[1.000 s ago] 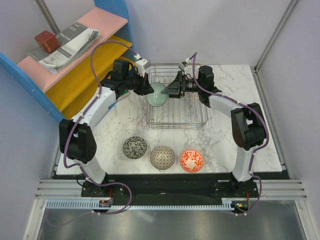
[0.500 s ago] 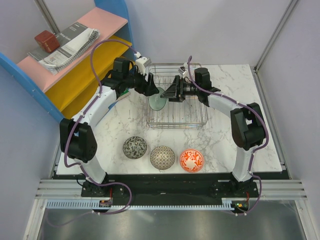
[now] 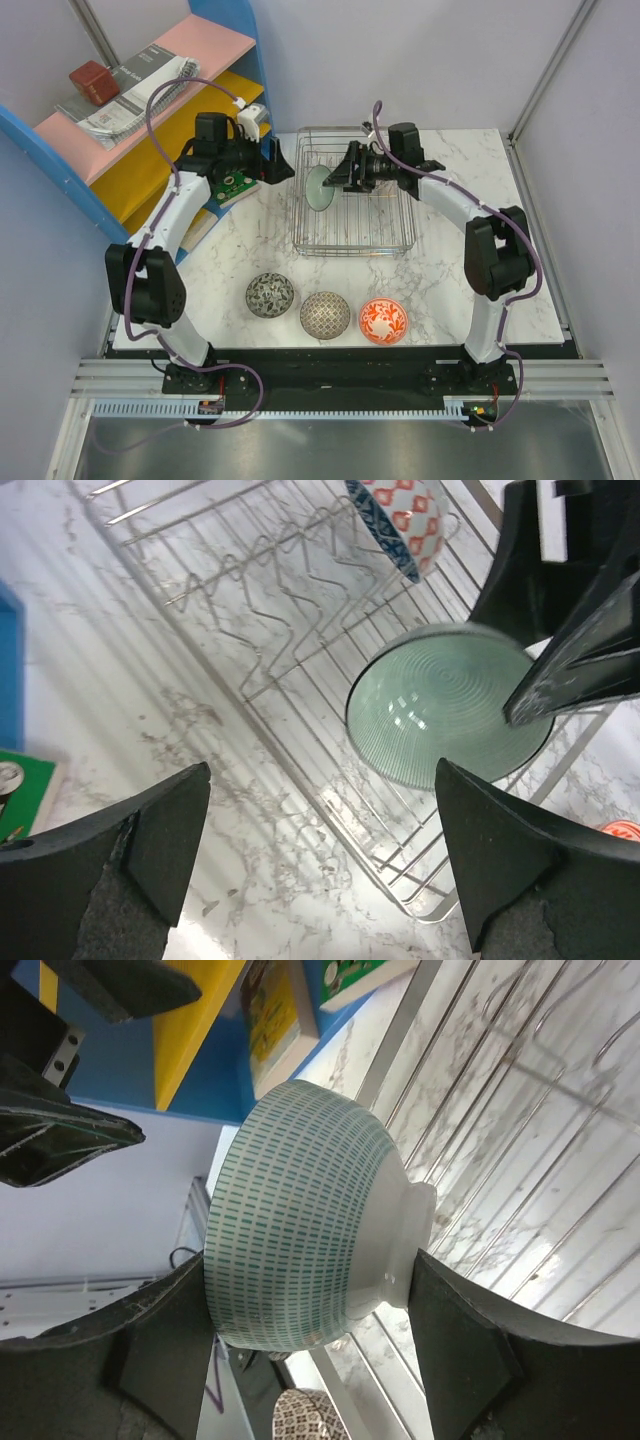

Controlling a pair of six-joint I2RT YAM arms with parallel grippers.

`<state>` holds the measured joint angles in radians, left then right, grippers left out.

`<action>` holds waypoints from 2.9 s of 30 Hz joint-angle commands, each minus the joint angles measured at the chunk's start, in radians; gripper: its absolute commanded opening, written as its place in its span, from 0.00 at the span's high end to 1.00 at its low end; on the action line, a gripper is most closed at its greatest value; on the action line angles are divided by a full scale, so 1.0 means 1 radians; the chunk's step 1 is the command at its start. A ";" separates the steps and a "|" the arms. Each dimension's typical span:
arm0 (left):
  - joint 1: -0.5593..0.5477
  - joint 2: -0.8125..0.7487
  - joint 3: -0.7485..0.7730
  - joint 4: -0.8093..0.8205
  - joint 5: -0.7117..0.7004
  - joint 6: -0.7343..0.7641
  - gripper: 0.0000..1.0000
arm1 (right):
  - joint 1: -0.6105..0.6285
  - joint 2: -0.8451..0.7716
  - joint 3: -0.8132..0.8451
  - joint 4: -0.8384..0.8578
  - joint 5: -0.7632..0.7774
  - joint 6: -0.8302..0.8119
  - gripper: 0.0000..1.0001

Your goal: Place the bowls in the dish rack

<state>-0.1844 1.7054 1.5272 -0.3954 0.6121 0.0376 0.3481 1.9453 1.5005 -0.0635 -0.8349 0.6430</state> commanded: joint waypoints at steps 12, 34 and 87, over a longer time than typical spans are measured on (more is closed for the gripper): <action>0.103 -0.225 -0.226 -0.025 0.009 0.059 0.00 | -0.008 0.026 0.415 -0.341 0.518 -0.302 1.00; 0.183 -0.351 -0.340 -0.083 0.040 0.159 0.00 | 0.176 0.191 0.619 -0.349 1.036 -0.474 1.00; 0.252 -0.397 -0.401 -0.076 0.097 0.180 0.00 | 0.308 0.468 0.725 -0.311 1.195 -0.589 0.30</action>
<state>0.0616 1.3487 1.1244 -0.4839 0.6842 0.1810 0.6380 2.3913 2.1925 -0.4103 0.3874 0.0372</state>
